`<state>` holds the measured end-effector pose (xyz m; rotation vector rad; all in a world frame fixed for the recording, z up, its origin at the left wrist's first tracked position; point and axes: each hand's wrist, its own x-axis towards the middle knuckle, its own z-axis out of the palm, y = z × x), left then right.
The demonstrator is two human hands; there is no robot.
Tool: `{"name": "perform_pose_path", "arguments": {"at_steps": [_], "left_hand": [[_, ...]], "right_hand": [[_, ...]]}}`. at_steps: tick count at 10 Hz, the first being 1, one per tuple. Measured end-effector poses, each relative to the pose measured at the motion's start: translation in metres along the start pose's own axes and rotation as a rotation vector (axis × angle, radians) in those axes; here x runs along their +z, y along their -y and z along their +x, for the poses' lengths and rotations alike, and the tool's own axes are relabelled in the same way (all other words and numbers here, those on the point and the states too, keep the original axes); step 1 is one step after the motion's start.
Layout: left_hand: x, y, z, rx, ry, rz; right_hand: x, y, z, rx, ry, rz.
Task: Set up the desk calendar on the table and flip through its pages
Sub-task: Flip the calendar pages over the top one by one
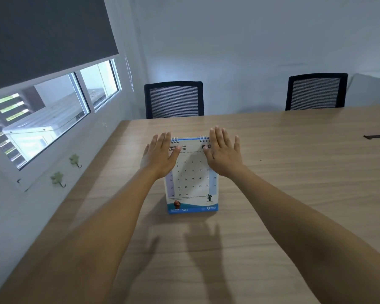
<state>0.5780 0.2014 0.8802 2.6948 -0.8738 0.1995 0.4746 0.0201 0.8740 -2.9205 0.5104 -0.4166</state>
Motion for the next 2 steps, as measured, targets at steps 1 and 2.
{"name": "perform_pose_path", "arguments": {"at_steps": [1, 2], "left_hand": [[0.012, 0.008, -0.011, 0.009, -0.082, 0.025], [0.045, 0.018, -0.044, -0.004, -0.166, 0.028]], "right_hand": [[0.018, -0.004, -0.014, -0.017, -0.078, 0.048], [0.052, -0.008, -0.045, 0.007, -0.075, 0.064]]}}
